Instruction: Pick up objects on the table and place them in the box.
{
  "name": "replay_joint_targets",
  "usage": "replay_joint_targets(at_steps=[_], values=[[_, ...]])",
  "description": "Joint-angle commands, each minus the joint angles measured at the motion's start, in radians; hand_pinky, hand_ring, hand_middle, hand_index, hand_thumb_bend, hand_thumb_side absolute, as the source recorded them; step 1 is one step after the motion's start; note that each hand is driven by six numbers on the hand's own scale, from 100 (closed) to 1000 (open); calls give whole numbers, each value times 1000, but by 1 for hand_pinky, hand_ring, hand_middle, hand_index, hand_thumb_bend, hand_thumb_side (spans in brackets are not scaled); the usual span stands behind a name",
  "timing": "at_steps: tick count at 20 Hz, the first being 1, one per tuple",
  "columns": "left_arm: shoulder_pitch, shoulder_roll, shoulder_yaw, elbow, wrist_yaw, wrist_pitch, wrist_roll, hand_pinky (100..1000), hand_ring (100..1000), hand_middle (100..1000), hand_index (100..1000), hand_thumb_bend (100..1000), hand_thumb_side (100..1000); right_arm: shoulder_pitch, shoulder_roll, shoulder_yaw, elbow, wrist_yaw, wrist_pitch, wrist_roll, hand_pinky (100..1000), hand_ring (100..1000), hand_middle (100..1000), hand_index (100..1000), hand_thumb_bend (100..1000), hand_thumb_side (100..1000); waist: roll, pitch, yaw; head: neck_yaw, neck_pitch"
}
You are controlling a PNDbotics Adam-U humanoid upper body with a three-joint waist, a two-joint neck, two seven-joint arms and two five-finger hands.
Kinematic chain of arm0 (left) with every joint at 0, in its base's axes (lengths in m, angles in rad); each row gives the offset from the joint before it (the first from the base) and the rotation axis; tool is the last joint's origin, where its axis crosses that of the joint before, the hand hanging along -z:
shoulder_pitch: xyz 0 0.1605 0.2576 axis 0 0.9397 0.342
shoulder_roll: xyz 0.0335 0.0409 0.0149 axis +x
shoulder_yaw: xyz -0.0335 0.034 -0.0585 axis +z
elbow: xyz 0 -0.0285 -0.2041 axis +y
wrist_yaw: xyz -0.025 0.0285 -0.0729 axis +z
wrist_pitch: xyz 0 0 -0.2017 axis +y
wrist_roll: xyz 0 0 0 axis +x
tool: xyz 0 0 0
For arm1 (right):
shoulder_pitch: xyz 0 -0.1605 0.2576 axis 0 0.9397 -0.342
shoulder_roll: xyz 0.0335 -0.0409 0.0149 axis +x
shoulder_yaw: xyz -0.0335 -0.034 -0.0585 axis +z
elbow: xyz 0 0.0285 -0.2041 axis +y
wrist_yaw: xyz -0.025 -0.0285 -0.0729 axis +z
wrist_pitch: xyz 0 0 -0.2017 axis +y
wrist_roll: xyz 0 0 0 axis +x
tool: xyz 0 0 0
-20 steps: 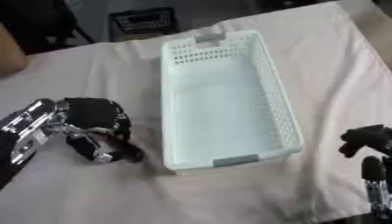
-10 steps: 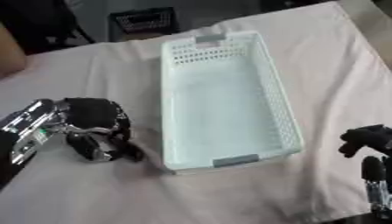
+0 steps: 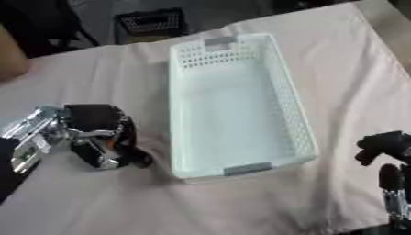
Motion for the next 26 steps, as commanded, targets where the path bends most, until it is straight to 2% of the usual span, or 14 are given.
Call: replay_joint_targets(at_steps=[1,9,14,20,26], values=[[7,13,0,14,13,-41,-73,538,213,348,520,100,336,-8,-3,-3,-21,-6,0,2,371,474,596,759,100,787,-7,-7,0,-2,-6],[33,23,27,-32,87,2,-71,523,181,321,496,100,260,-8,-2,-5,-21,-5,-1,0,372,474,596,759,100,787,-8,-5,2,-6,-11],[79,6,86,-82,244,87,-71,509,153,310,494,100,280,-8,0,-7,-21,-3,0,-2,372,474,596,759,100,787,-10,-3,4,-12,-15],[95,-5,157,-144,435,199,-90,499,137,302,492,100,294,-7,2,-9,-21,0,1,-4,372,474,596,759,100,787,-12,-2,9,-15,-18],[93,-12,210,-173,524,264,-92,497,130,297,489,100,285,-6,3,-10,-21,1,1,-5,372,475,596,760,100,787,-14,-2,12,-17,-21]])
